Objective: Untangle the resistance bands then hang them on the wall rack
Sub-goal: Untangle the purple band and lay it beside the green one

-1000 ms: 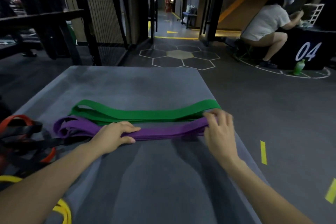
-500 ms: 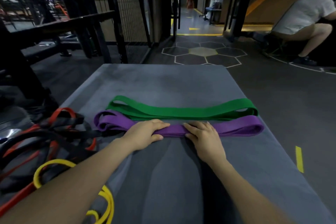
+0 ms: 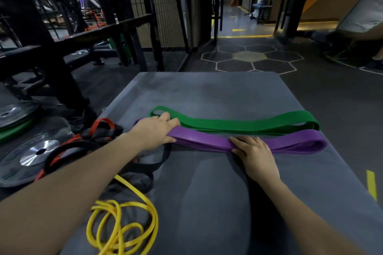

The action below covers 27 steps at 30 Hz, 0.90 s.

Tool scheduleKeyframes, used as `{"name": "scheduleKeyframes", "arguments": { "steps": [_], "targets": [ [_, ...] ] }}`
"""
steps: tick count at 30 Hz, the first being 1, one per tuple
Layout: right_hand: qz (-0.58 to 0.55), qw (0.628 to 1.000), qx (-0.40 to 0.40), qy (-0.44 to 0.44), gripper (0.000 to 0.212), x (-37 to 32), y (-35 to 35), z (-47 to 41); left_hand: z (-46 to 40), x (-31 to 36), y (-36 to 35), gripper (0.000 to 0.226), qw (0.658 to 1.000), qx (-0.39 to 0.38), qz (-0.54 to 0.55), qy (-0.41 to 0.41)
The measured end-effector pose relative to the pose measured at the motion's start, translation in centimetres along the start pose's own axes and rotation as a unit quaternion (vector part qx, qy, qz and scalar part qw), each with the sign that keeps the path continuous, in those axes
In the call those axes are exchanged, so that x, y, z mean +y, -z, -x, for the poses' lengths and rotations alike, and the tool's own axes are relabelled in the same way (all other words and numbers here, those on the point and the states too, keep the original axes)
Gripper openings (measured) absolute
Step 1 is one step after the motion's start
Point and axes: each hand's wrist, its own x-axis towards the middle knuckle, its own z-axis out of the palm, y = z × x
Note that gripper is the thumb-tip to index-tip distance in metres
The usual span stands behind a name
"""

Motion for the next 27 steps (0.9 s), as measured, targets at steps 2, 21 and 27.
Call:
{"name": "scheduleKeyframes", "arguments": {
  "steps": [2,21,27],
  "targets": [
    [0.003,1.000,-0.011,-0.008,0.033,0.0,0.0,0.0,-0.1,-0.6,1.3,0.053,0.998,0.036,-0.047,-0.019],
    [0.010,0.999,-0.030,-0.010,0.041,0.0,0.1,0.0,-0.9,-2.5,-4.9,0.124,0.999,-0.008,0.038,-0.020],
    [0.011,0.999,-0.028,-0.009,0.037,-0.4,0.5,0.0,-0.1,-1.2,-4.8,0.082,1.000,0.009,0.003,0.002]
  ]
}}
